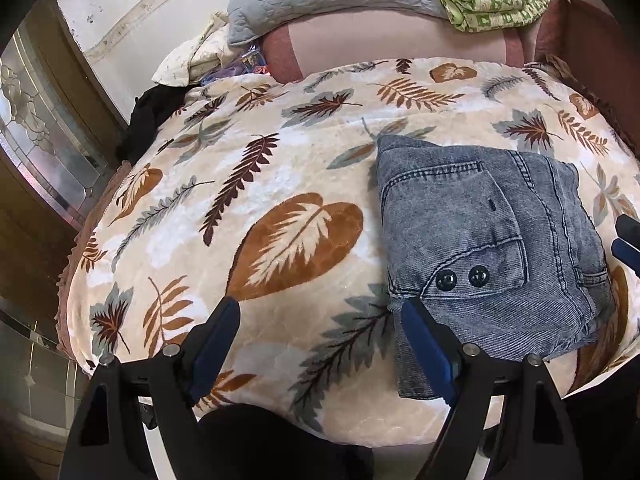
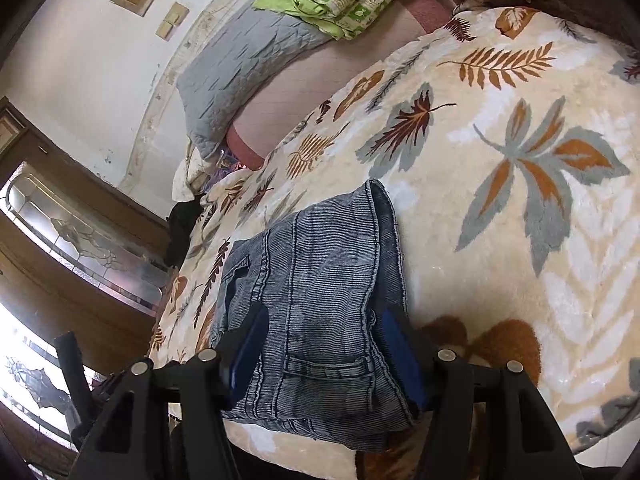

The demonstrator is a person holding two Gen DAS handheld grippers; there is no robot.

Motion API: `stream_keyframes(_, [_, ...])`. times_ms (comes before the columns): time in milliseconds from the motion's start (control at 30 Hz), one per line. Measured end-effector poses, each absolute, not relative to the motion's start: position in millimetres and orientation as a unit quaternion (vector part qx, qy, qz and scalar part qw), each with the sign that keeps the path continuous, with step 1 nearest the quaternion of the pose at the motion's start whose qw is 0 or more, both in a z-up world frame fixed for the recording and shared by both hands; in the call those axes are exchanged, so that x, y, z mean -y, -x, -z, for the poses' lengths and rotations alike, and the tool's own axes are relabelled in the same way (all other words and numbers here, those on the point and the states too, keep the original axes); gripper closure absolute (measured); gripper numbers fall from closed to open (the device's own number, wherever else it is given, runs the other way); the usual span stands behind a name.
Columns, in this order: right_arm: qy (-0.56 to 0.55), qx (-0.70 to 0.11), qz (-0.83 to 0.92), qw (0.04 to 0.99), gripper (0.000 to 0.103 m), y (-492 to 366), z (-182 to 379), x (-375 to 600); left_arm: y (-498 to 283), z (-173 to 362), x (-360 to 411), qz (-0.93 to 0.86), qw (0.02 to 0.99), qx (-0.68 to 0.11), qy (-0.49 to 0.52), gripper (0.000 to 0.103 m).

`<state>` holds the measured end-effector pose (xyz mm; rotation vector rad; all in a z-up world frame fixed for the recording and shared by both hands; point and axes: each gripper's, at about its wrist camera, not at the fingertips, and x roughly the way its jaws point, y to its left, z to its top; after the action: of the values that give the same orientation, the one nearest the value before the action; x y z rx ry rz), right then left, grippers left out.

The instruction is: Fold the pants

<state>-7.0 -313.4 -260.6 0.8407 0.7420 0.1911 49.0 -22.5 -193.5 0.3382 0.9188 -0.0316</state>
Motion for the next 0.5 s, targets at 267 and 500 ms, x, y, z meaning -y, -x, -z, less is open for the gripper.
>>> stream_keyframes(267, [-0.399,-0.354,-0.089,0.841,0.039,6.3,261.7,313.8,-51.1,196.8,21.6,0.014,0.88,-0.446,-0.163,0.02])
stream_keyframes(500, [-0.396,-0.356,-0.089,0.842,0.039,5.3,261.8,312.7,-52.5,199.4,21.1,0.013,0.879,-0.448,-0.164,0.02])
